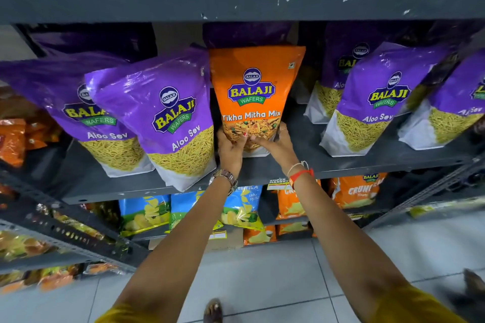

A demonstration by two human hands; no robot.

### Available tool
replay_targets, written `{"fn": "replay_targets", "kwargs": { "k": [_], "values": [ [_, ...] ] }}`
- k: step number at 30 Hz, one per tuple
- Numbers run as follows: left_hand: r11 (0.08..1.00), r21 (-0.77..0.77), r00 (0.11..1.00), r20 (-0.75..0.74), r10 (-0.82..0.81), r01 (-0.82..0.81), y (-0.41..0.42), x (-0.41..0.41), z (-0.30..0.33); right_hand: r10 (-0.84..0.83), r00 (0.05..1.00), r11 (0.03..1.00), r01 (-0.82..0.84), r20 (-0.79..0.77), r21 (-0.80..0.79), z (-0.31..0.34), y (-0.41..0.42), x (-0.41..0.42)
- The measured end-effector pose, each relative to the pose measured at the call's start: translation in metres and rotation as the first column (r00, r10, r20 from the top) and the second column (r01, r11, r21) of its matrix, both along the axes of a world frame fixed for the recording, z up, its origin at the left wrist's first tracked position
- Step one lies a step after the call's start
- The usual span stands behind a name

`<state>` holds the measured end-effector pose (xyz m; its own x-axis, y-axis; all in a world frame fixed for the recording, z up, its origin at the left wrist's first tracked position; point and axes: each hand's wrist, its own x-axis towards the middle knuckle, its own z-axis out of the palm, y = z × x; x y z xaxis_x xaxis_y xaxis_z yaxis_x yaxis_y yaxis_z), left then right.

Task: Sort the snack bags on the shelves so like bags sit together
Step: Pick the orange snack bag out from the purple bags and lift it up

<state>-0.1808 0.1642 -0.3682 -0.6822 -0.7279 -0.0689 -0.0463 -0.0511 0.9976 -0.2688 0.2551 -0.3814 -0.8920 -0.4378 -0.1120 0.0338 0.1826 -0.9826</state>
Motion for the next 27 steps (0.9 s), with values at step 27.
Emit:
{"fn": "replay_targets", "kwargs": {
  "k": [27],
  "values": [
    [0.916,-0.322,0.920,-0.378,0.109,-0.241,0.073,0.184,0.158,-0.093,0.891,0.977,-0.004,-0.445,-0.213,0.172,0.081,0.174]
  ]
}}
